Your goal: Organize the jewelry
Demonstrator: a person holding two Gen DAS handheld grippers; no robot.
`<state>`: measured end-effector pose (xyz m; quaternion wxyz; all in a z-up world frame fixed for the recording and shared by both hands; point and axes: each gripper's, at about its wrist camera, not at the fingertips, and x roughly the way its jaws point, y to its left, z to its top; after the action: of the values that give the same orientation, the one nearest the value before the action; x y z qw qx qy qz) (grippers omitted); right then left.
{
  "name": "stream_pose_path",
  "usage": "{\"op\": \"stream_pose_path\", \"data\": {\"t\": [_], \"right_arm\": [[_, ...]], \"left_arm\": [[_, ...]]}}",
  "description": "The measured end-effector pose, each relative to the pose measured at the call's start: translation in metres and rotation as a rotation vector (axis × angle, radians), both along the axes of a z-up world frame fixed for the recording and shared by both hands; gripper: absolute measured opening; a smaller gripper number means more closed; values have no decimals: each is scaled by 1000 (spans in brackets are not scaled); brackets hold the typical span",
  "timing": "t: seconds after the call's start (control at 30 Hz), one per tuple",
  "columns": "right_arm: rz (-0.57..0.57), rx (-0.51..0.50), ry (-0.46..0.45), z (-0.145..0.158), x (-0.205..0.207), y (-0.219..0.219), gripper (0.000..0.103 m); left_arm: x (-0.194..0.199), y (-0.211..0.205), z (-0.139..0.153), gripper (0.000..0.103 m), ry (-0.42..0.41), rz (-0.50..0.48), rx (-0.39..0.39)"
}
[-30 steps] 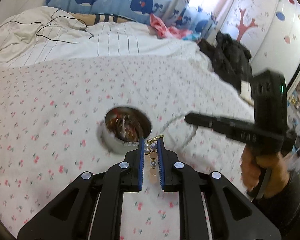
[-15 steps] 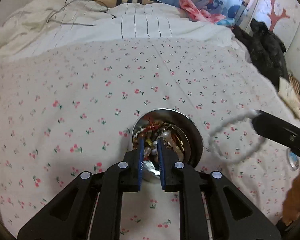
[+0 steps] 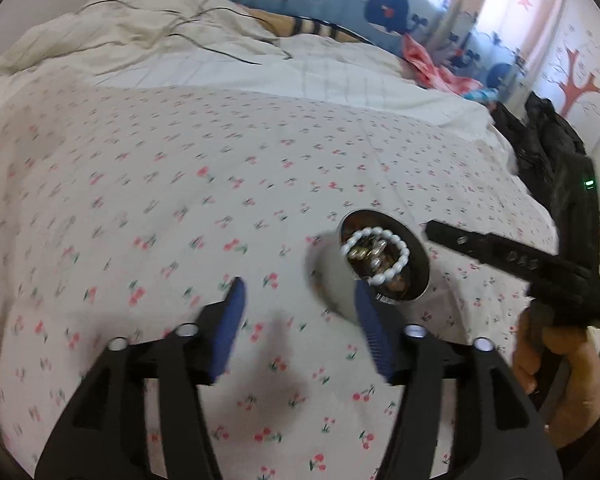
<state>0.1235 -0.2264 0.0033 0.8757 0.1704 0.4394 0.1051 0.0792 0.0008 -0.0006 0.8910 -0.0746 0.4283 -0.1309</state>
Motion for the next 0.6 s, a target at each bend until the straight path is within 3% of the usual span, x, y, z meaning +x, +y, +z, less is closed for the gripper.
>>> {"op": "stream_pose_path", "data": {"t": [0.07,0.17,0.3,0.43,0.6], "right_arm": [[-1,-66,-28,8,-14,2,52],[5,-202,-57,13,-46,12,76],[30,-360,-48,-1,-85,23,81],[35,-406,-27,-9,-97,18,86],[14,-392,-33,-8,-109,13,92]], "left_arm": [[-10,-3,-6,70,3,18,31],[-24,-10,-15,77,-2,46,114],[-41,-21,-21,84,-11,57,164],[-52,-36,-18,86,-38,50,223],[-72,-45,-12,91,-80,38,265]]}}
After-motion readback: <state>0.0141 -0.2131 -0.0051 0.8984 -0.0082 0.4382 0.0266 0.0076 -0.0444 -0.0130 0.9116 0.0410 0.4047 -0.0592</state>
